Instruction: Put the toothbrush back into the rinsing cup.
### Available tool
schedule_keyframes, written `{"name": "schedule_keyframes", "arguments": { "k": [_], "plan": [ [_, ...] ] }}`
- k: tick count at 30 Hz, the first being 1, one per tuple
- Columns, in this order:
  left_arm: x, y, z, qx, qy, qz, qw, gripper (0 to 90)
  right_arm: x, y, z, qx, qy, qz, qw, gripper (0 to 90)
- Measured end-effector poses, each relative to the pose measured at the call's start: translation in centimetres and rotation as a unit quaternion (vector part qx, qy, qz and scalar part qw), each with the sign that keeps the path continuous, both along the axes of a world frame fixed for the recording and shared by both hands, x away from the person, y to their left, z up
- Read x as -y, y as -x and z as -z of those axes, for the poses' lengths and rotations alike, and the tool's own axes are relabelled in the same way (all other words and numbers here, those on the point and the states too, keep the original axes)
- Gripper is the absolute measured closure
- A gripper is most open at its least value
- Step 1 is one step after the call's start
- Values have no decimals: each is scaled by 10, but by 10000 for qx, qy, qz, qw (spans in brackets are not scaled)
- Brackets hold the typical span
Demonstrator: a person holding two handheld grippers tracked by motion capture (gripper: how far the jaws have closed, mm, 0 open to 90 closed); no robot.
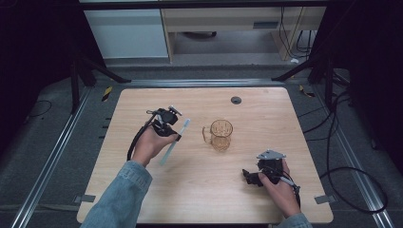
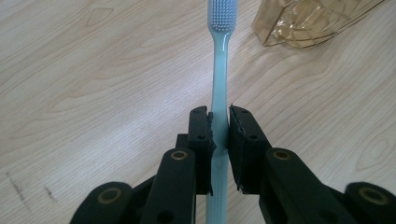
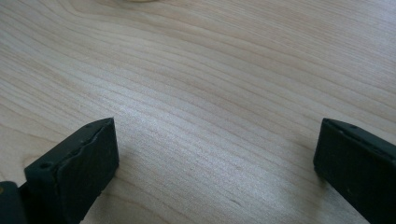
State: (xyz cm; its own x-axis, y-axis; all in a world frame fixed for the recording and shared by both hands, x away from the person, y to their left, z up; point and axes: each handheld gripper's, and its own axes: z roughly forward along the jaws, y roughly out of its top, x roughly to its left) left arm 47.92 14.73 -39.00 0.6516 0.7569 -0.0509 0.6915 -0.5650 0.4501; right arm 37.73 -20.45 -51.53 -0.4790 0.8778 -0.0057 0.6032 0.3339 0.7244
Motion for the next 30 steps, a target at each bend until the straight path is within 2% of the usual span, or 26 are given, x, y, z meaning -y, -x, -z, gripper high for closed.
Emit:
{"name": "schedule_keyframes", "arguments": {
  "k": [3,9,12,13,14,15,27,30],
  "plan": [
    [3,2,-1,60,3,67,10000,788,0,0,0,0,0,-2,10000,4],
    [9,4,-5,230,330,123,9991,789,0,0,0,-6,-6,-2,10000,4],
    [9,5,-6,289,414,161,9986,789,0,0,0,0,-1,-15,10000,4],
    [11,7,-6,378,487,202,9979,789,0,0,0,-6,-4,-13,10000,4],
    [11,7,-6,378,487,202,9979,789,0,0,0,-6,-4,-13,10000,4],
    [12,10,-6,444,589,209,9971,788,0,0,0,2,3,-35,10000,4],
    [18,8,-3,590,797,154,9950,789,1,0,0,-13,-9,-71,10000,4],
    [18,8,-4,687,822,124,9942,789,1,1,0,-15,-11,-67,10000,4]
  ]
}}
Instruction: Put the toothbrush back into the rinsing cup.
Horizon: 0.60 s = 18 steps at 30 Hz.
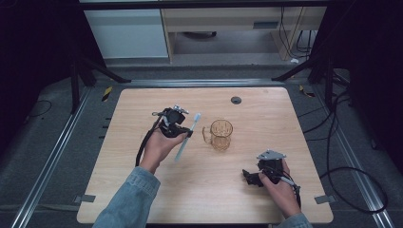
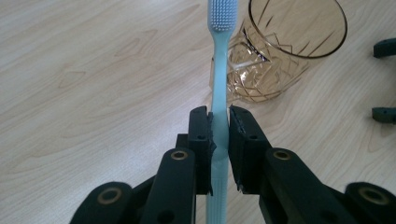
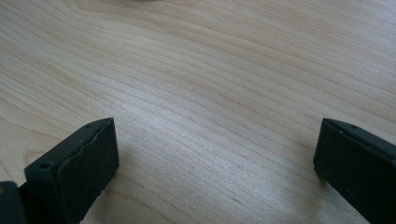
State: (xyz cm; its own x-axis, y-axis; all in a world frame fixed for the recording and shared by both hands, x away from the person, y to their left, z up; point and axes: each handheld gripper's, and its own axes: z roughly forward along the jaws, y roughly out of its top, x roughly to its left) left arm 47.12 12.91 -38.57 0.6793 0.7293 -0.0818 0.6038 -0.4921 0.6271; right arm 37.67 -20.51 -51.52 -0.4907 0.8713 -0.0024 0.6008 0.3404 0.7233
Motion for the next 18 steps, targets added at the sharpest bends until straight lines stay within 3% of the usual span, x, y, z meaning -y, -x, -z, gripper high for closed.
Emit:
{"name": "schedule_keyframes", "arguments": {
  "k": [5,8,18],
  "plan": [
    [2,0,-4,265,161,-175,9994,789,0,0,0,-3,4,-31,10000,4],
    [2,0,-7,385,146,-222,9989,789,0,0,0,-3,0,-39,10000,4],
    [9,-2,-20,871,319,-355,9951,788,0,0,0,-1,0,-37,10000,4]
  ]
}}
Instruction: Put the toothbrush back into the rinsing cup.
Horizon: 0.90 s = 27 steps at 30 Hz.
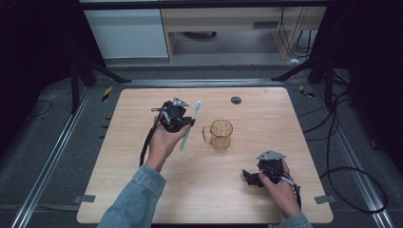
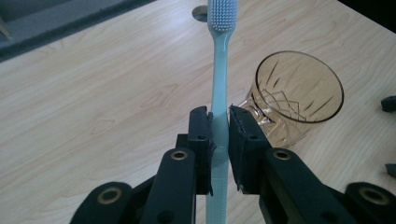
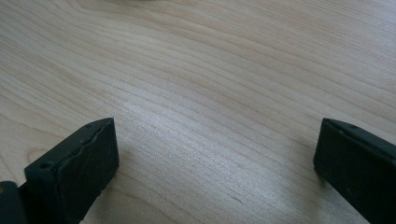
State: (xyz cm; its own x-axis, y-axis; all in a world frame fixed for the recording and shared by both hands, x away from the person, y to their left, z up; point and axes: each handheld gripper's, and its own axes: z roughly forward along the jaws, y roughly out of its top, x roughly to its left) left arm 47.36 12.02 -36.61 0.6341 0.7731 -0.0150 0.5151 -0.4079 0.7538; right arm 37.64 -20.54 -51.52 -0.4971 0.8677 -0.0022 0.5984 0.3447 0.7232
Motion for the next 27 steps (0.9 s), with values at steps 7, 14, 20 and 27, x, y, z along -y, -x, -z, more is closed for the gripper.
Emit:
{"name": "schedule_keyframes", "arguments": {
  "k": [7,14,20,27],
  "plan": [
    [4,2,-5,290,97,-108,9995,788,0,0,0,7,9,-9,10000,4],
    [5,9,-9,623,229,-251,9975,788,0,0,0,3,6,-26,10000,4],
    [8,11,-8,829,364,-315,9954,788,0,0,0,2,5,-32,10000,4],
    [11,10,-8,1028,553,-322,9926,787,0,0,0,2,5,-56,10000,4]
  ]
}}
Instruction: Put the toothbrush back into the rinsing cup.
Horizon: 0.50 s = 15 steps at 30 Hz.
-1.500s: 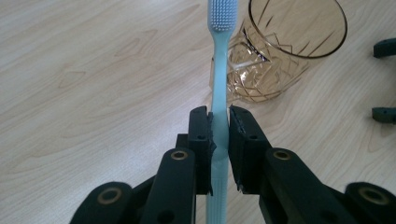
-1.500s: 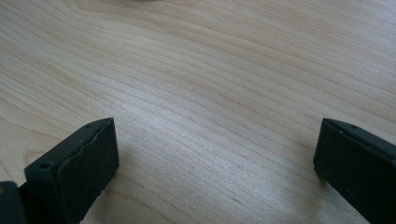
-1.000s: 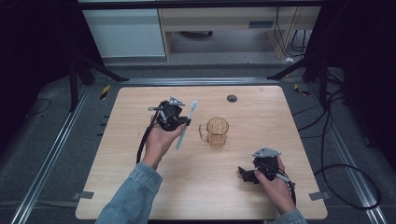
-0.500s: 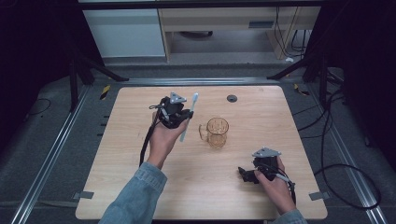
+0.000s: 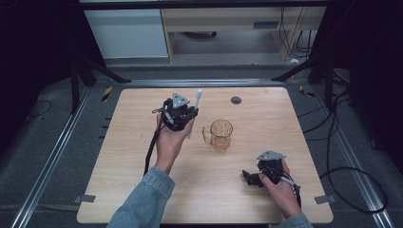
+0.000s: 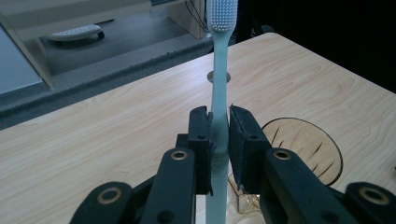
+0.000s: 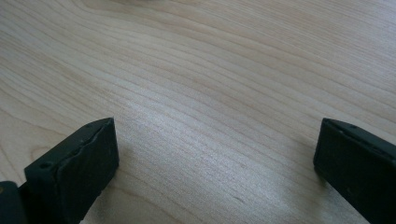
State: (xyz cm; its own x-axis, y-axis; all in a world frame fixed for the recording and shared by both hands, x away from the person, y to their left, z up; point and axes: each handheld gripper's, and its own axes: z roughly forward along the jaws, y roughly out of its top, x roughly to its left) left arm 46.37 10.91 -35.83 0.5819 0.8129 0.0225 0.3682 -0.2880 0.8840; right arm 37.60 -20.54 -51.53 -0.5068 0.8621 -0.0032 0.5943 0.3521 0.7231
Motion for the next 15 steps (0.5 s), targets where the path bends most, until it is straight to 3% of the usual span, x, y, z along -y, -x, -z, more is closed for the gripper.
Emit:
{"name": "schedule_keyframes", "arguments": {
  "k": [7,11,15],
  "plan": [
    [4,6,-2,266,-27,-34,9996,789,0,0,0,4,3,-10,10000,4],
    [4,8,-6,439,127,-96,9989,789,0,0,0,-6,-7,-34,10000,4],
    [5,10,-9,587,140,-128,9981,789,0,0,0,0,-2,-41,10000,4]
  ]
}}
